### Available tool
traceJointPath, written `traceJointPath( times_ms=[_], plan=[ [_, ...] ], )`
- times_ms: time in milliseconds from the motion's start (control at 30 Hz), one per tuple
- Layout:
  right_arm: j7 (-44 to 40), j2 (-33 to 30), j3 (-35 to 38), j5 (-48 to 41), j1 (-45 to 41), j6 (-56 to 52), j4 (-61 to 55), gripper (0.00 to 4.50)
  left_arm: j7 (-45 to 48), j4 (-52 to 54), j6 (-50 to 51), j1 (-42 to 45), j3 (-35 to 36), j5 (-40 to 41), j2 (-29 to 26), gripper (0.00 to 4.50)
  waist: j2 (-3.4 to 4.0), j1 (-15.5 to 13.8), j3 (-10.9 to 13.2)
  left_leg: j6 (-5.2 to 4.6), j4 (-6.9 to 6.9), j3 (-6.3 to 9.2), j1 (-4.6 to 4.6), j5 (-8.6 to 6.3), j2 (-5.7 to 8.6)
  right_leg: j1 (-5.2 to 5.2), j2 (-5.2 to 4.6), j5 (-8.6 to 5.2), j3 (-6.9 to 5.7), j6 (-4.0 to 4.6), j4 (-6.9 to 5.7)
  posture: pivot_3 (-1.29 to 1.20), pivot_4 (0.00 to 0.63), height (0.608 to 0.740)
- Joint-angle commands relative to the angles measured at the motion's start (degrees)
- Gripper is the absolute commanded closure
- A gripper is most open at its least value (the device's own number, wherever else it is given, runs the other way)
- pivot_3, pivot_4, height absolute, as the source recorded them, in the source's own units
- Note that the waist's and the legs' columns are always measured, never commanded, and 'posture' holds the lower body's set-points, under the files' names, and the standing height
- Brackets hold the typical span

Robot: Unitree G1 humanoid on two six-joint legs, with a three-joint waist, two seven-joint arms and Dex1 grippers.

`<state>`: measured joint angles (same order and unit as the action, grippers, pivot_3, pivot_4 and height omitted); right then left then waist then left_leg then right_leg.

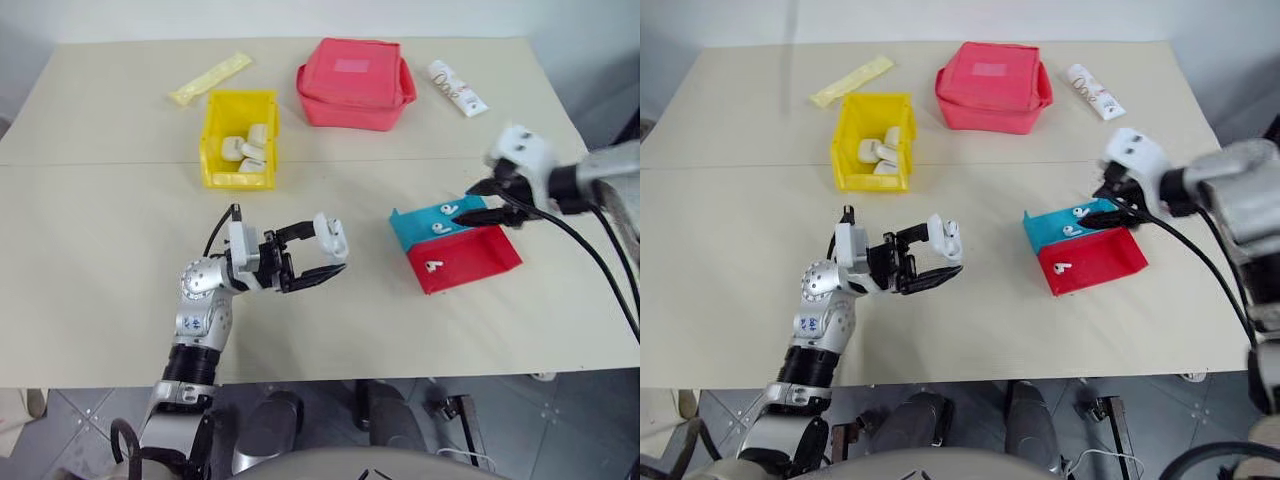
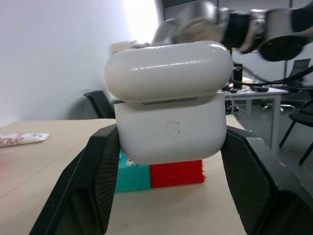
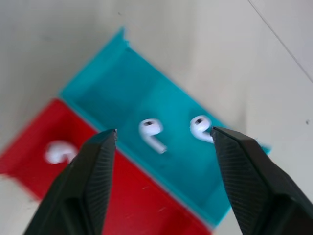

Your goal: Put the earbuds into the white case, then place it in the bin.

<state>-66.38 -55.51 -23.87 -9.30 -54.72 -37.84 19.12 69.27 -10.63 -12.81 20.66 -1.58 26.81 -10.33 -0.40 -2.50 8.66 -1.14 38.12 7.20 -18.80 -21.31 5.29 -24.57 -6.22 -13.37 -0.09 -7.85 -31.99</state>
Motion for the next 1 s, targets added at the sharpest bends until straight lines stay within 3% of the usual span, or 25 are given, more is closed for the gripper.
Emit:
traceJointPath(
  times_ms=[33,500,1000],
  plan=[
    [-2.7,1.9,-1.5,6.1,-4.5,5.8,7.5,2.55,-1.0,3.6,-0.2,-0.7,-0.6,0.7,0.1,1.76,0.01,-0.1,0.0,0.00,-0.01,0.03,-0.07,0.00,-0.01,-0.06,0.01,0.01,-0.01,0.01,-0.06,0.00,0.150,0.740],
    [-5.4,12.8,-3.6,20.0,-14.8,20.8,34.1,2.55,-3.1,7.4,0.0,-3.7,-1.2,0.6,-0.6,1.76,0.14,1.1,-0.1,0.00,0.02,0.04,-0.20,0.06,0.02,-0.14,0.03,0.11,-0.04,0.00,-0.02,0.00,0.150,0.740],
    [-4.8,18.3,-1.1,24.5,-18.6,28.1,45.2,2.55,-6.3,13.6,1.6,-8.3,-1.2,1.0,-3.1,1.76,0.36,1.2,-0.2,0.01,0.01,0.02,-0.20,0.06,0.01,-0.20,0.06,0.11,0.02,0.01,-0.07,0.00,0.150,0.740]
  ],
)
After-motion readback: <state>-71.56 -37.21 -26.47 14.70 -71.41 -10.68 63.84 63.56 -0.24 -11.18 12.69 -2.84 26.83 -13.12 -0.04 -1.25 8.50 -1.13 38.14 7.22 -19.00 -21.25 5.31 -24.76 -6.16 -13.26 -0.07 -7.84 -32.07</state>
